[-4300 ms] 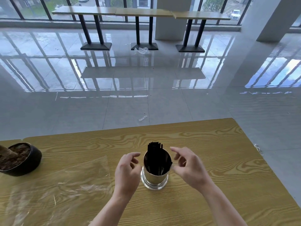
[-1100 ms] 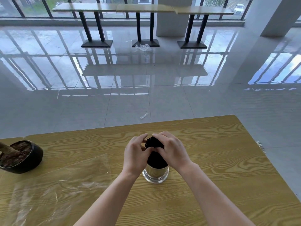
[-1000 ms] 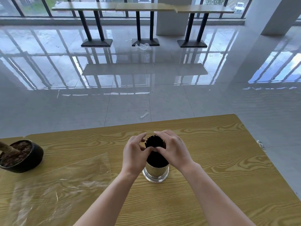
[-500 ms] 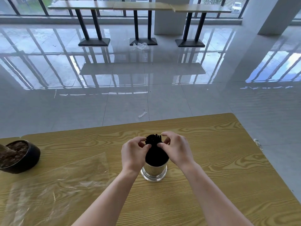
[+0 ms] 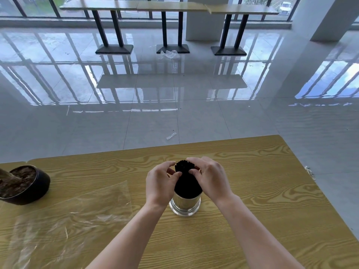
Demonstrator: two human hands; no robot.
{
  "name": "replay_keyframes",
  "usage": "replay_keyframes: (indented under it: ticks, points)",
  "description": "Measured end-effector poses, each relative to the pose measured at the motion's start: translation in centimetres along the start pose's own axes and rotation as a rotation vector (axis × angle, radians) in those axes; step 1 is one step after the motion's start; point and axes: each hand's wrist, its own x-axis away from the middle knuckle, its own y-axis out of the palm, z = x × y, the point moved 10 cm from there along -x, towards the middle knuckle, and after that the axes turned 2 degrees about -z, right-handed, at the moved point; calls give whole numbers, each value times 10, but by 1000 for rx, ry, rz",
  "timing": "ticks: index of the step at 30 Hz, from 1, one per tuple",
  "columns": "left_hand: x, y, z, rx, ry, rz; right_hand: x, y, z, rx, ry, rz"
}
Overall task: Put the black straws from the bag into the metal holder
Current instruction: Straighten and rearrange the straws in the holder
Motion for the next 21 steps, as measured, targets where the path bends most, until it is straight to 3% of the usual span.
replay_keyframes:
  ticks: [21]
  points:
    - [-1, -1, 2, -2, 13, -1, -7, -6, 11, -89, 82, 26]
